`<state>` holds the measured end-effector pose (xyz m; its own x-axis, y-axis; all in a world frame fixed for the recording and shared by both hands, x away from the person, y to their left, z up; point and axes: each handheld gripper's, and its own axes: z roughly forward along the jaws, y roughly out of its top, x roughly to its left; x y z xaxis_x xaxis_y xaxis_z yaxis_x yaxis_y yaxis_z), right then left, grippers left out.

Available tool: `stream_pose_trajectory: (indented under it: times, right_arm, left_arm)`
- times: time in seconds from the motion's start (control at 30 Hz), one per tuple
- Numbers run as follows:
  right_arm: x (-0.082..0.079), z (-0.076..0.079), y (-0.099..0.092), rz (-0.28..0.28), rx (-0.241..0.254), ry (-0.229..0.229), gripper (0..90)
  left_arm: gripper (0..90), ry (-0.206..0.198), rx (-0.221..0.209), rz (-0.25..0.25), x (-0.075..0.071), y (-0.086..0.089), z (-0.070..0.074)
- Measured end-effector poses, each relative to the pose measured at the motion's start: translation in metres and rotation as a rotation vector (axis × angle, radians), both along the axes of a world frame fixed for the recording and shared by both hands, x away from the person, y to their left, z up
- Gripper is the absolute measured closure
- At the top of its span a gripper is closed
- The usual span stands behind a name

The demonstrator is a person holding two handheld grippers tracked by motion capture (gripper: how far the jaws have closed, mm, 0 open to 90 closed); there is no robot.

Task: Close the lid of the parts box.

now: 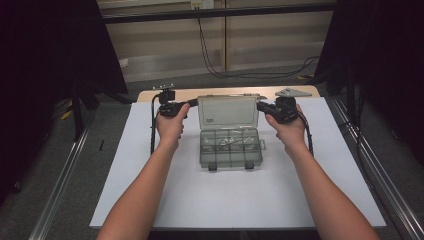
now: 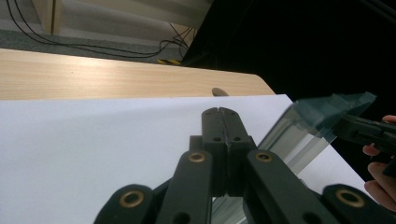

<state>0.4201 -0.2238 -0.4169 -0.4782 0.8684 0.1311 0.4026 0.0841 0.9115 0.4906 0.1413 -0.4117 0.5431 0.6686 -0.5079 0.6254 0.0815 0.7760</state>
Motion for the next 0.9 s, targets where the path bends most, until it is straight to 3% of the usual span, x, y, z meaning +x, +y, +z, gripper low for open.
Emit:
stream_pose_trajectory:
  times: [0.3, 0.47, 0.5, 0.6, 0.77, 0.9]
  right_arm:
    - [-0.009, -0.002, -0.002, 0.016, 0.002, -0.026, 84.8]
    - [-0.013, 0.000, -0.004, 0.032, 0.010, -0.008, 83.8]
    - [-0.014, 0.000, -0.004, 0.036, 0.008, -0.009, 82.4]
    - [-0.021, 0.003, -0.005, 0.017, -0.033, -0.041, 67.1]
    - [-0.034, 0.004, -0.018, 0.038, 0.018, -0.042, 58.4]
    - [-0.039, 0.007, -0.029, 0.014, 0.023, -0.034, 68.5]
  left_arm:
    - [90.0, 0.006, -0.021, -0.034, -0.002, -0.007, 0.004]
    - [90.0, -0.014, -0.009, -0.056, -0.006, -0.009, 0.007]
    - [90.0, -0.015, -0.011, -0.059, -0.007, -0.009, 0.008]
    - [90.0, -0.023, -0.016, -0.069, -0.010, -0.009, 0.009]
    - [90.0, -0.034, -0.002, -0.085, -0.014, -0.007, 0.010]
    - [90.0, -0.045, 0.004, -0.090, -0.017, -0.006, 0.011]
